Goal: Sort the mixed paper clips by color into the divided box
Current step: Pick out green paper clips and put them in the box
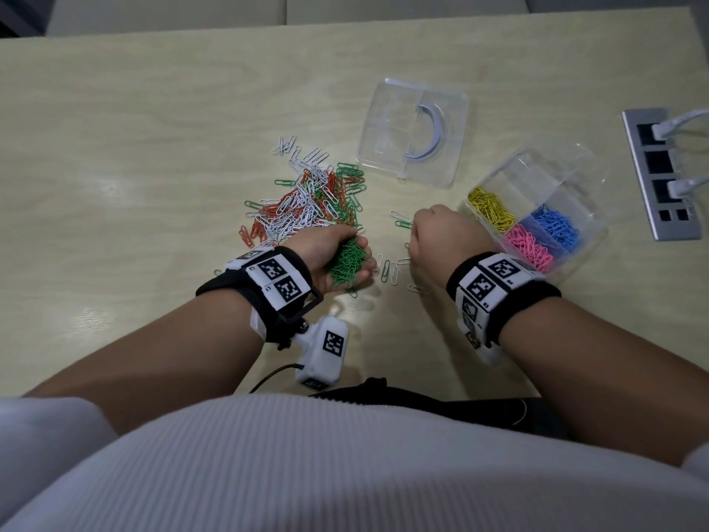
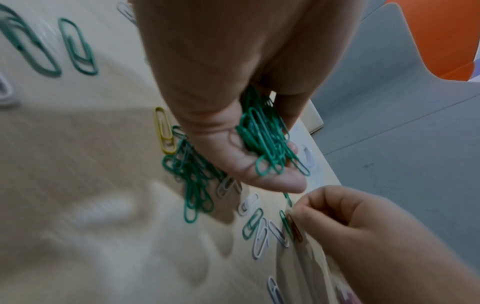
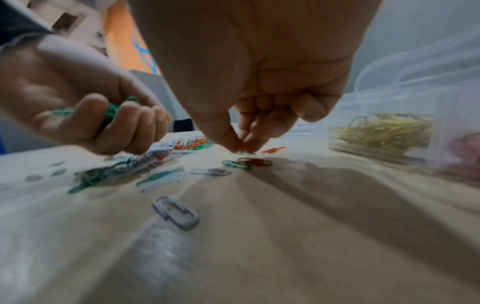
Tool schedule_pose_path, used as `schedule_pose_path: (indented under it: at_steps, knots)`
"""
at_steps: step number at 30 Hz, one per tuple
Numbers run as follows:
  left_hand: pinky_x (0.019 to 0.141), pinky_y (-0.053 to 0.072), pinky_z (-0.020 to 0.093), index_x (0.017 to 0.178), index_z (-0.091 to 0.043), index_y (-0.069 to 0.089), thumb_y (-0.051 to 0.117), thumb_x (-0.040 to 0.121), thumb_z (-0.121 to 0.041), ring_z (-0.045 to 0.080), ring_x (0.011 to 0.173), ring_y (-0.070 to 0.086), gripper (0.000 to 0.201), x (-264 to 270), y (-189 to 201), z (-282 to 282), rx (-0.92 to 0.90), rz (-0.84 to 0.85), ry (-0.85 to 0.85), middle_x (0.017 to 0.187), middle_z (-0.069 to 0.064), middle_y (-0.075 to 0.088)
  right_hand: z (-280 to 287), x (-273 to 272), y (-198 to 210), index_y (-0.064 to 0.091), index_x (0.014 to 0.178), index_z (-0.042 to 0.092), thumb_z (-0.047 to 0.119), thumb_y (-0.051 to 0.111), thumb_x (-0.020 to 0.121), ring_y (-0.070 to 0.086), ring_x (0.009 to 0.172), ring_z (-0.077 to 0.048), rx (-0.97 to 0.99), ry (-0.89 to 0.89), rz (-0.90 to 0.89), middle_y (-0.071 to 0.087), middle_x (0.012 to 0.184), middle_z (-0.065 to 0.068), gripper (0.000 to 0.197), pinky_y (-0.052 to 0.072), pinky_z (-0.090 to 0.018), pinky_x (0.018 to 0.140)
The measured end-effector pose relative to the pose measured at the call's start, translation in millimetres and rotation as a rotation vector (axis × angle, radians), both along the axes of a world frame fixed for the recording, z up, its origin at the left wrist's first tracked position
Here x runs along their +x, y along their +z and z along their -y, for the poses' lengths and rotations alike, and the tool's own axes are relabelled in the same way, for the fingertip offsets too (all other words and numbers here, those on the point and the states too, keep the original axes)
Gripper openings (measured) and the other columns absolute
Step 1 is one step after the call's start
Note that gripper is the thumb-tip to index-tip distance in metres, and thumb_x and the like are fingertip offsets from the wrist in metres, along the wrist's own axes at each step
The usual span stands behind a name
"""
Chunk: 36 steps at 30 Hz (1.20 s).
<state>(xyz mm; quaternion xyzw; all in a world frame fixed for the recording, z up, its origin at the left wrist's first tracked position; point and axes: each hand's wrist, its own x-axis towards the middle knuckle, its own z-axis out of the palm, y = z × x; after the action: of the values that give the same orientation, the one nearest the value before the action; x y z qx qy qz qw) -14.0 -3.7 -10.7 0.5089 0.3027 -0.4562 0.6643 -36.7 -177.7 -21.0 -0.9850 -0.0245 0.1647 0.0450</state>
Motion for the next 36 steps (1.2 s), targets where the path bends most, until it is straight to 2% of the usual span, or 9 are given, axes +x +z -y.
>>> schedule_pose_path:
  at_steps: [6,14,19,22,26,29,31,34,36]
  knots:
    - [0.044,0.051,0.022,0.072,-0.014,0.049,0.035,0.102,-0.026,0.018,0.064,0.054,0.035,0,1,0,0.025,-0.001,-0.013,0.071,0.006,0.052,0,9,-5,0.055,0.107,0.013,0.021,0.058,0.089,0.056,0.09,-0.029,-0.01,-0.006,0.001,0.055,0.104,-0.008,0.02,0.048,-0.038,0.078]
    - [0.047,0.052,0.02,0.071,-0.015,0.05,0.036,0.101,-0.027,0.014,0.055,0.055,0.035,3,1,1,0.043,0.0,-0.046,0.067,0.002,0.053,1,14,0,0.054,0.111,0.008,0.025,0.046,0.091,0.058,0.094,-0.03,-0.115,0.017,-0.052,0.056,0.107,-0.011,0.028,0.034,-0.034,0.07]
    - [0.048,0.053,0.021,0.073,-0.014,0.051,0.036,0.101,-0.027,0.016,0.057,0.056,0.034,3,-3,2,0.044,0.001,-0.038,0.07,0.004,0.055,6,16,10,0.05,0.104,0.007,0.018,0.05,0.087,0.051,0.082,-0.029,0.112,-0.117,-0.071,0.056,0.099,-0.012,0.02,0.042,-0.035,0.07]
    - [0.049,0.053,0.024,0.074,-0.013,0.052,0.035,0.101,-0.027,0.018,0.06,0.057,0.035,3,-6,4,0.043,0.001,-0.04,0.072,0.006,0.056,1,12,15,0.049,0.115,0.011,0.015,0.051,0.087,0.057,0.086,-0.03,0.187,-0.103,-0.025,0.059,0.097,-0.008,0.028,0.047,-0.036,0.072]
    - [0.067,0.055,0.031,0.077,-0.011,0.055,0.035,0.101,-0.027,0.019,0.062,0.06,0.035,3,-6,6,0.037,0.005,-0.049,0.074,0.008,0.059,-9,3,24,0.04,0.119,0.02,0.016,0.051,0.087,0.058,0.069,-0.024,0.303,-0.047,-0.009,0.061,0.078,0.001,0.034,0.048,-0.035,0.06]
    - [0.047,0.056,0.028,0.096,-0.005,0.057,0.042,0.1,-0.023,0.026,0.067,0.062,0.023,4,-3,6,0.044,-0.014,-0.07,0.078,0.015,0.062,-16,-2,28,0.055,0.104,0.021,0.02,0.057,0.086,0.058,0.076,-0.019,0.452,0.104,-0.036,0.065,0.08,0.005,0.018,0.046,-0.032,0.066]
    - [0.044,0.053,0.026,0.101,-0.004,0.056,0.045,0.098,-0.02,0.029,0.071,0.062,0.021,3,-1,6,0.022,-0.03,-0.069,0.08,0.016,0.062,-18,-2,27,0.062,0.096,0.023,0.024,0.059,0.087,0.057,0.081,-0.016,0.465,0.165,-0.008,0.064,0.084,0.006,0.01,0.043,-0.03,0.068]
    - [0.048,0.054,0.023,0.086,-0.007,0.056,0.039,0.1,-0.021,0.019,0.058,0.062,0.026,1,-1,4,-0.038,-0.03,-0.024,0.071,0.009,0.059,-12,1,22,0.063,0.095,0.024,0.025,0.053,0.091,0.053,0.082,-0.014,0.463,0.011,0.08,0.059,0.09,0.006,0.011,0.039,-0.028,0.069]
    - [0.049,0.053,0.022,0.078,-0.011,0.053,0.036,0.1,-0.021,0.016,0.055,0.061,0.03,1,-2,1,-0.045,-0.025,-0.014,0.068,0.006,0.056,-3,2,14,0.062,0.098,0.023,0.025,0.05,0.092,0.054,0.085,-0.018,0.296,-0.042,0.05,0.059,0.097,0.002,0.014,0.045,-0.03,0.075]
